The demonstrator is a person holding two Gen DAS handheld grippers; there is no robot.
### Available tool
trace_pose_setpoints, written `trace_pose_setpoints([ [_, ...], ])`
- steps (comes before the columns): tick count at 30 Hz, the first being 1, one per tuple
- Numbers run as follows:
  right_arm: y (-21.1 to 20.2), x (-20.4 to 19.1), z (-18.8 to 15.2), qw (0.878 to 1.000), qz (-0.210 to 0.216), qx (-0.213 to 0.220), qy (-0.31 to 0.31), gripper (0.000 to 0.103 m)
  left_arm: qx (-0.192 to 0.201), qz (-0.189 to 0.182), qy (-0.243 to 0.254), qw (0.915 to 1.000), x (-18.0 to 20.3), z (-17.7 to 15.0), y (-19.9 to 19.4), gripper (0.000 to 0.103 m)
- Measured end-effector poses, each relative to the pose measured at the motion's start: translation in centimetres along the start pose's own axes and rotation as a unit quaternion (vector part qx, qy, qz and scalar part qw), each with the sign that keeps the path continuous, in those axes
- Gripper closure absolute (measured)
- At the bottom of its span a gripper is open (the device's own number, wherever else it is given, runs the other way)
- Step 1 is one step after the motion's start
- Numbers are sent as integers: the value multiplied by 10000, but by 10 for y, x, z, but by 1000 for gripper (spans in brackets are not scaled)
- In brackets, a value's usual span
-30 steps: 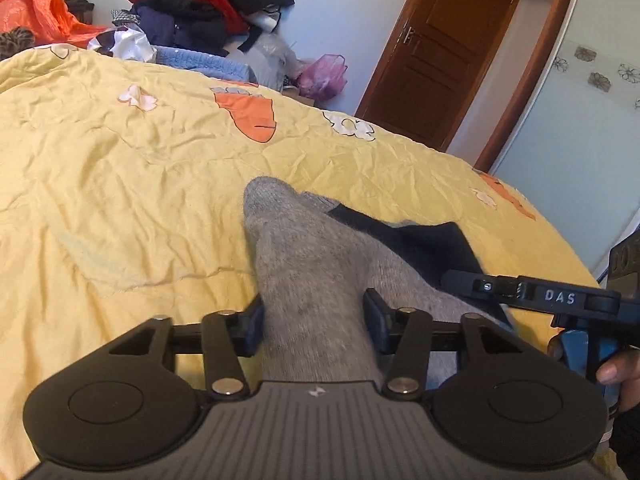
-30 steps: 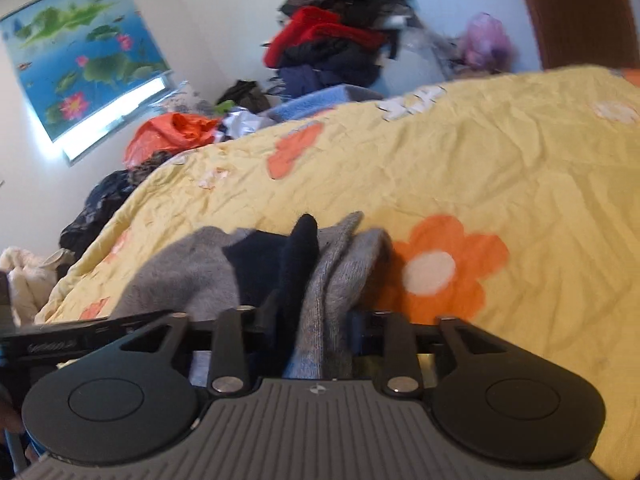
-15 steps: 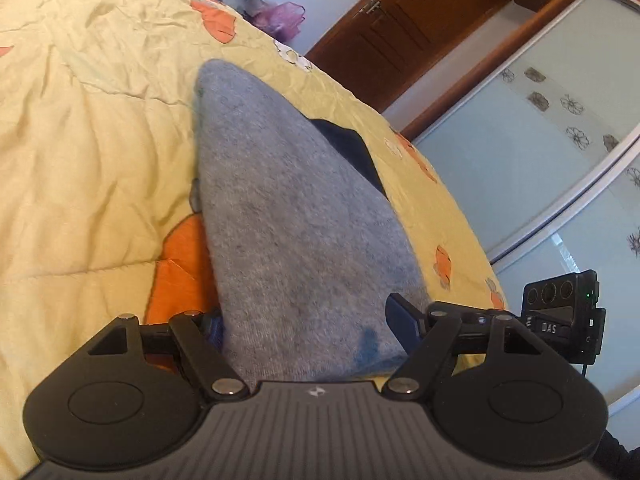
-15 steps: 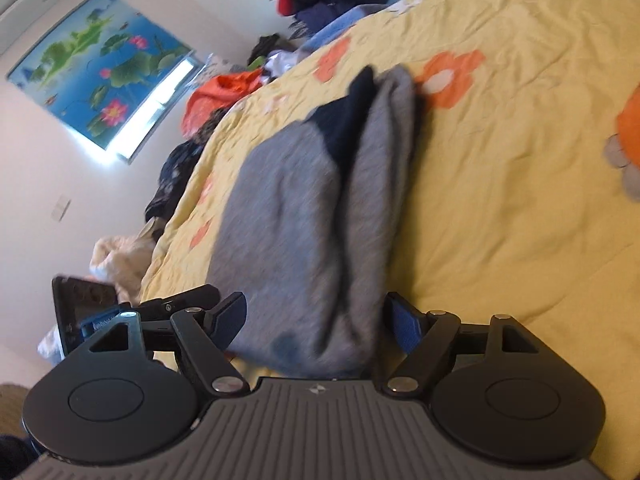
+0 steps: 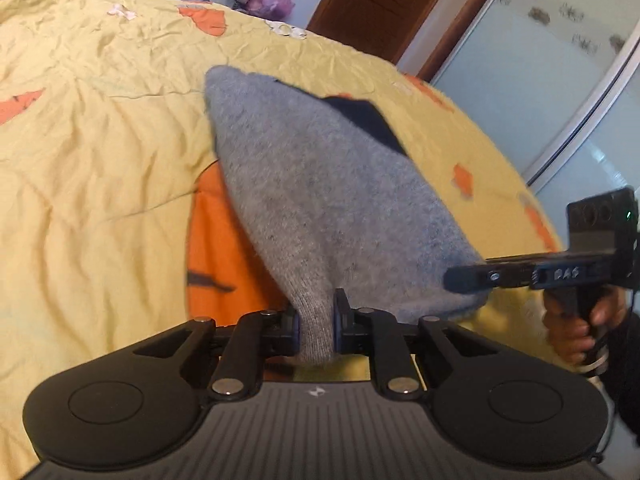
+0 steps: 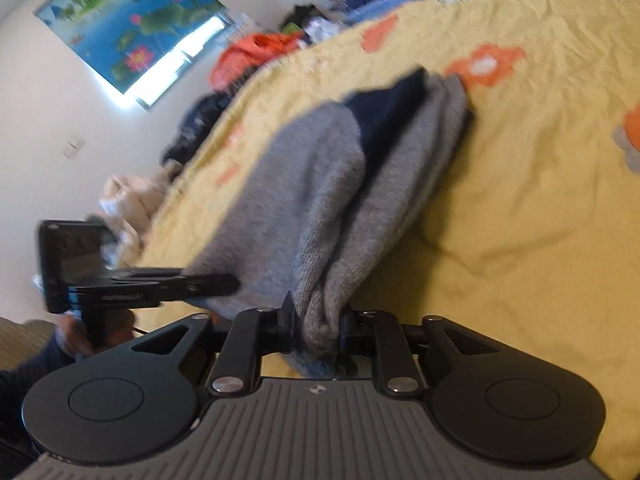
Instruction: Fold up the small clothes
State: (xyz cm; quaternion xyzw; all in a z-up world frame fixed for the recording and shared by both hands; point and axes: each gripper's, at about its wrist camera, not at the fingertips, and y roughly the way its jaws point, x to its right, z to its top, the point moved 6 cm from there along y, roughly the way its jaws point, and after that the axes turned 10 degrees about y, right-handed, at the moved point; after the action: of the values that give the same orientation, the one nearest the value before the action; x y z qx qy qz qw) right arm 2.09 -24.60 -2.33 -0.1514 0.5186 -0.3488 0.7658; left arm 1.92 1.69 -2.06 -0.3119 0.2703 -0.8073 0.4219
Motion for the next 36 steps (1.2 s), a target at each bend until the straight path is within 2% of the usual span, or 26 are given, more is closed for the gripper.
trace_pose_setpoints([
  [1,1,7,-4,9999,-101,-23,118,58,39,7,-68,10000,-4,-2,-3,80],
  [3,-6,10,-3,9997,84,55,216,43,141,-20,-419,9990,-16,0,-15,75],
  [5,-21,7,11,9991,-33,406,134,37,519,211,-649,9963,-28,16,-33,69],
  [6,-29,4,24,9979,-66,638,49,37,752,409,-587,9946,-30,27,-39,53],
  [7,-33,1,40,9963,-106,850,-35,38,1062,651,-464,9911,-29,41,-44,25],
  [8,-35,-2,54,9943,-183,1043,-124,38,1383,864,-336,9860,-24,53,-46,15],
  [9,-32,-7,71,9919,-288,1225,-196,37,1642,962,-171,9816,-17,66,-42,10],
  [10,-26,-13,88,9894,-346,1388,-254,37,1781,939,41,9795,-6,80,-31,10],
  [12,-5,-22,118,9863,-235,1617,-210,36,1683,890,264,9814,11,98,3,10],
  [15,49,-31,148,9919,-32,1265,-66,25,1050,1058,479,9877,20,109,63,10],
  [17,86,-22,158,9942,-462,976,23,22,716,1427,856,9835,23,105,88,10],
  [18,104,-11,160,9929,-908,766,26,27,687,1586,1125,9785,26,101,94,8],
  [19,116,-1,159,9892,-1261,733,-112,31,653,1669,1336,9747,28,94,99,5],
  [20,117,2,159,9863,-1270,961,-441,30,692,1717,1423,9723,29,91,102,4],
  [21,120,4,159,9856,-1295,946,-542,30,736,1768,1507,9699,30,88,104,3],
  [23,120,4,161,9868,-1284,919,-349,26,738,1701,1466,9717,26,89,104,1],
  [25,125,2,163,9862,-1286,883,-559,24,758,1675,1409,9728,25,91,105,0],
  [28,129,-3,162,9804,-1509,944,-841,22,776,1728,1442,9712,27,89,104,0],
  [31,114,-8,160,9791,-1555,1174,-584,30,809,1711,1408,9718,29,88,102,0],
  [32,106,-13,158,9778,-1557,1302,-524,29,818,1721,1407,9716,29,87,102,0],
  [34,86,-28,146,9770,-1290,1592,-595,28,824,1738,1410,9711,30,87,101,0],
  [36,75,-40,134,9809,-926,1609,-581,19,821,1752,1419,9708,31,87,102,0],
])
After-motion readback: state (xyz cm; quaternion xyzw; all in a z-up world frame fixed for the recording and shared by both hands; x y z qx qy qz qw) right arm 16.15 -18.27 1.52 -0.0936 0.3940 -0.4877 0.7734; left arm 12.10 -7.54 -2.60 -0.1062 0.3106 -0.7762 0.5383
